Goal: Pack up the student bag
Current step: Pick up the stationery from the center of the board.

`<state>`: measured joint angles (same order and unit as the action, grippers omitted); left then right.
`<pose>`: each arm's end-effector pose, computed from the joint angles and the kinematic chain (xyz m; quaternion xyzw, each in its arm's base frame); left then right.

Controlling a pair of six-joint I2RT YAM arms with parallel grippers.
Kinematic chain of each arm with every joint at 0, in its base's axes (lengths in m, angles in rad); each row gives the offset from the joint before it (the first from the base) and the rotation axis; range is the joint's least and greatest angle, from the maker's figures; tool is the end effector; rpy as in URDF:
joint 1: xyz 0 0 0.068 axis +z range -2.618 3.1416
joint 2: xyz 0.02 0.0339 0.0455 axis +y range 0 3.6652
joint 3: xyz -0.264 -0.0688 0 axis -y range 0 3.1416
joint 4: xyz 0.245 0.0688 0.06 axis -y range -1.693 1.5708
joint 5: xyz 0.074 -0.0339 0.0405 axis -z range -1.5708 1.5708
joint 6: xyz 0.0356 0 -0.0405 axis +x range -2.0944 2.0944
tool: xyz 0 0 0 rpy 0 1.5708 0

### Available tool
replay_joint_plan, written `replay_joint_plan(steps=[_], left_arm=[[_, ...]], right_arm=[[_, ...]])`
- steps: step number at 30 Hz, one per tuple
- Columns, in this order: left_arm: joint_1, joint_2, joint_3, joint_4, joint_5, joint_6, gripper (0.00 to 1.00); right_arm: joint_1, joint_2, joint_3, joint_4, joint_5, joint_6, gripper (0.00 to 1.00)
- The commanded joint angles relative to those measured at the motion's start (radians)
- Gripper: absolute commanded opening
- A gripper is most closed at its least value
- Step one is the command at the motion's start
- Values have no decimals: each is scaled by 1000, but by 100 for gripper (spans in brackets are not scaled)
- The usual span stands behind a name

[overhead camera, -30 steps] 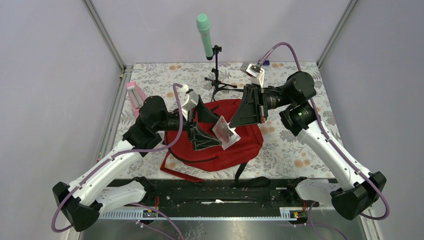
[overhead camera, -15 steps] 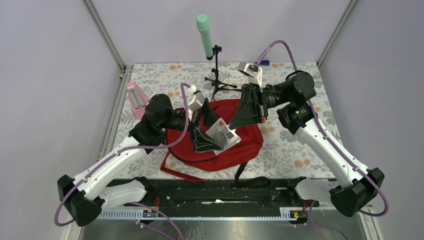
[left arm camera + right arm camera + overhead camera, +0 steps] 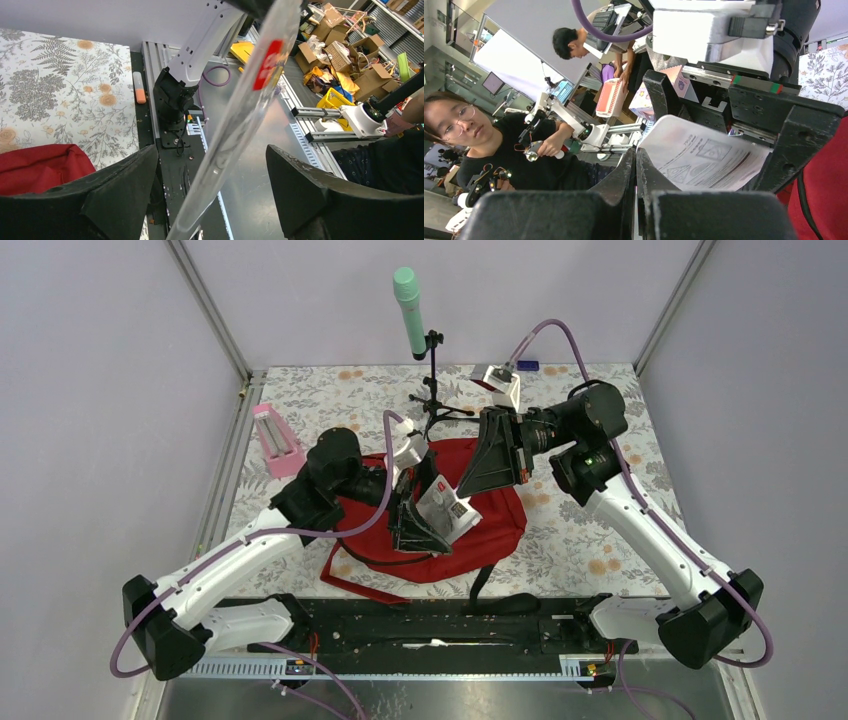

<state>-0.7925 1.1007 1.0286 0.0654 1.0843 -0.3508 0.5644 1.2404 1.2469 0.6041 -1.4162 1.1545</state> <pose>0.1459 -0.1928 0.3905 0.4879 0.5133 -0.6345 0.3096 0.1874 0.1603 0.4704 -0.4499 0.5034 0.7064 0.2123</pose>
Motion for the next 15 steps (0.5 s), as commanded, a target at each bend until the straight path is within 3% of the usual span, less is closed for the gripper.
replay_joint_plan(steps=[1,4,8,15], left_arm=[[-4,1,45,11,6,36,82],[-8,9,57,16,28,21,69],[-9,8,53,-1,30,26,40],[-9,-21,40,-84,-15,74,39]], right_arm=[[11,-1,45,102,-27,51,0],[10,0,43,105,-29,51,0],[11,13,36,113,-32,51,0],[11,29,29,131,-40,60,0]])
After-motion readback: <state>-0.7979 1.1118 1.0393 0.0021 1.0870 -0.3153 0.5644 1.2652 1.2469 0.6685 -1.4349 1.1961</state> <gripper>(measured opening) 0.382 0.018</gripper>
